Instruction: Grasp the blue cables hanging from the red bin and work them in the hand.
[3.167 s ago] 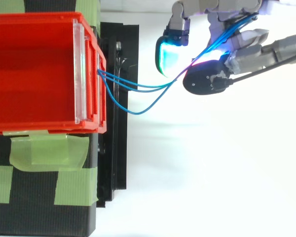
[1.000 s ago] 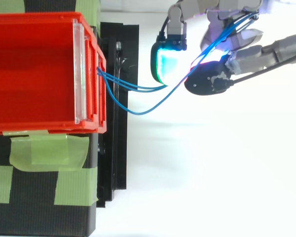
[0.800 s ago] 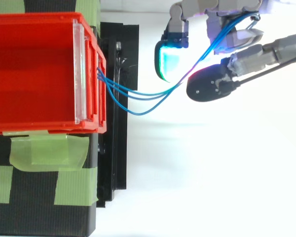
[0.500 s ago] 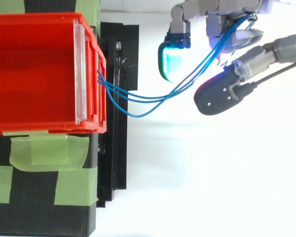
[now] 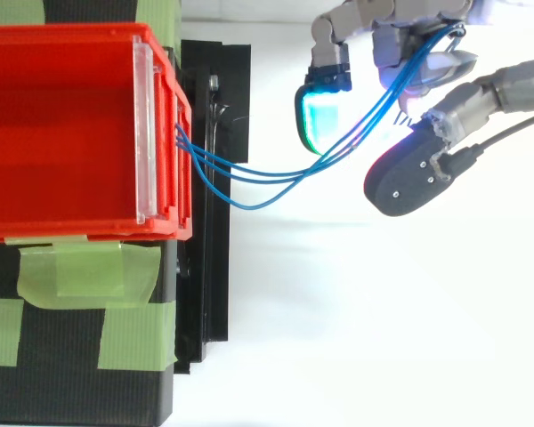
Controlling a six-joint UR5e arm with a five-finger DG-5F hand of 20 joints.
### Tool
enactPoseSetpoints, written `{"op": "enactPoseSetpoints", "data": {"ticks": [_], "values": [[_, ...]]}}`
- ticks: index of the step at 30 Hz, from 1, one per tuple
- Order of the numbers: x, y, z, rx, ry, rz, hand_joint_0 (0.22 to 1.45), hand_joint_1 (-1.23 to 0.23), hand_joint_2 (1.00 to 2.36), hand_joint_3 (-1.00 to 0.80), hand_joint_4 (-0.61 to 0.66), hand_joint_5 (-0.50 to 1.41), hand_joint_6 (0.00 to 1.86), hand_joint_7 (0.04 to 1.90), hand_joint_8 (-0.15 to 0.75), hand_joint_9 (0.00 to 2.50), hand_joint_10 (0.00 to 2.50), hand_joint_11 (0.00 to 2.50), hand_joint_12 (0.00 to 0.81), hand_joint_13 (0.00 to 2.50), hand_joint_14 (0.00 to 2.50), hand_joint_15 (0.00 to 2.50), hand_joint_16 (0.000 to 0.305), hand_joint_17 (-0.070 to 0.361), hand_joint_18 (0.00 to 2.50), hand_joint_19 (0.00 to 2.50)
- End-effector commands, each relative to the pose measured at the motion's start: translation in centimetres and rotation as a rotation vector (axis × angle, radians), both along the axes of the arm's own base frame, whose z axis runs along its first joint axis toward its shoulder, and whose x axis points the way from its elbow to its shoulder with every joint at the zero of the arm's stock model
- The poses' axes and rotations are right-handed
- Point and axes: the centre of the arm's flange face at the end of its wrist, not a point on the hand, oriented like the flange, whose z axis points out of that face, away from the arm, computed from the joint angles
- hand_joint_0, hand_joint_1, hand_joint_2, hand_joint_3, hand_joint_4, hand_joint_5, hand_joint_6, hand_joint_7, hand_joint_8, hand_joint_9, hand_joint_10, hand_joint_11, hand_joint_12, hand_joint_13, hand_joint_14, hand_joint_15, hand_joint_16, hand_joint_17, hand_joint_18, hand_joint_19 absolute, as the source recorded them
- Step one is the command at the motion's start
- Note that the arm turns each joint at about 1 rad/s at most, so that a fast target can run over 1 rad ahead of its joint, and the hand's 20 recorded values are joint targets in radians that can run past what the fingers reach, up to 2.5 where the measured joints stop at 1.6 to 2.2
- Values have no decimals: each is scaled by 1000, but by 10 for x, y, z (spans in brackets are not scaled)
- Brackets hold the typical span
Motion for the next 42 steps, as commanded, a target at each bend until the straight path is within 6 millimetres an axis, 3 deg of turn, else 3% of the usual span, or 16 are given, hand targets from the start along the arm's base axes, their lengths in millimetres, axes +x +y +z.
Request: {"op": "enactPoseSetpoints", "data": {"ticks": [1,15,16,26,28,30,35,38,42], "values": [[0,0,0,0,-1,0,922,-631,1006,-858,180,229,332,1351,470,381,2500,2500,443,524,2500,2319,47,105,1020,993],[-1,-3,0,3,-1,-5,927,-635,1021,-307,156,273,251,1391,481,458,2500,2500,457,597,2500,2348,47,106,1073,1041],[-1,-3,0,3,-1,-5,957,-634,1019,-185,160,277,249,1386,477,459,2500,2500,458,606,2500,2311,49,110,1077,988],[2,-3,5,5,-13,-6,1044,-657,1000,223,173,283,257,1374,478,484,2500,2500,461,617,2500,2263,53,120,1032,769],[2,-3,7,5,-16,-6,1036,-653,1051,259,173,284,256,1367,477,483,2500,2500,460,613,2500,2269,52,118,1018,743],[2,-3,6,5,-15,-6,1031,-647,1191,257,164,293,242,1379,482,482,2500,2500,466,597,2500,2276,52,118,951,715],[3,-2,8,5,-20,-4,1053,-649,1272,247,145,304,228,1402,462,462,2500,2500,462,550,2500,2305,50,112,842,720],[11,-1,25,4,-48,-2,1098,-664,1233,275,123,294,236,1399,457,447,2500,2500,456,510,2500,2291,48,109,755,676],[13,-1,34,-8,-50,4,1237,-689,1055,359,81,298,227,1398,431,422,2500,2500,445,435,2500,2272,48,107,554,568]]}}
